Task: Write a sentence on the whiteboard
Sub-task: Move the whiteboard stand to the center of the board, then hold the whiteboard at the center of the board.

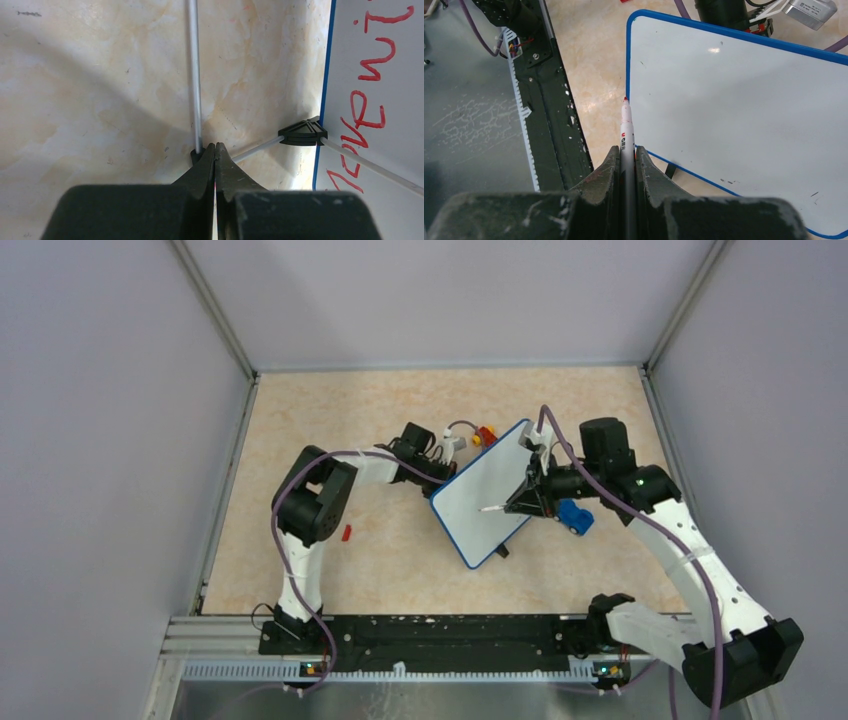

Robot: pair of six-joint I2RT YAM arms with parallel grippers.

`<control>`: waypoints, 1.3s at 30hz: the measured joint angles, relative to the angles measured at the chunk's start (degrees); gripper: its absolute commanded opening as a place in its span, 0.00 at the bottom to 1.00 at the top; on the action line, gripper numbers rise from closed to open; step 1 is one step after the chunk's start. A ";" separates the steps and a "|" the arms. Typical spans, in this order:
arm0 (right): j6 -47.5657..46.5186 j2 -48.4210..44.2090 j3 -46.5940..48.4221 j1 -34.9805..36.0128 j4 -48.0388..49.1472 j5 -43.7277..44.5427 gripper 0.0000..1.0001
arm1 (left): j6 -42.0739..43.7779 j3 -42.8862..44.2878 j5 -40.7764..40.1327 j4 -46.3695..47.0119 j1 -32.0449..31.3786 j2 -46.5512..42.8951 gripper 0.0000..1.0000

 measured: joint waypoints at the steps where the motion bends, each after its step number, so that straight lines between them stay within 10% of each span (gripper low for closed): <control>1: 0.02 0.02 0.00 0.00 0.00 0.00 0.00 | 0.57 0.37 -0.33 -0.74 -0.07 0.00 0.00; 13: -0.04 0.15 0.00 0.00 -0.02 -0.04 0.00 | 6.86 6.14 -6.91 -9.35 0.79 0.39 0.03; 27: -0.20 2.95 1.07 0.00 -0.35 0.17 0.00 | 11.08 9.49 1.42 -16.39 5.97 -2.25 0.57; 33: -0.17 4.07 4.33 1.29 -0.61 2.25 0.00 | 10.95 9.79 4.17 -17.57 15.21 -12.20 0.98; 39: -0.13 7.28 6.54 4.20 0.72 5.46 0.00 | 11.78 8.15 5.57 -18.67 26.58 -21.33 0.99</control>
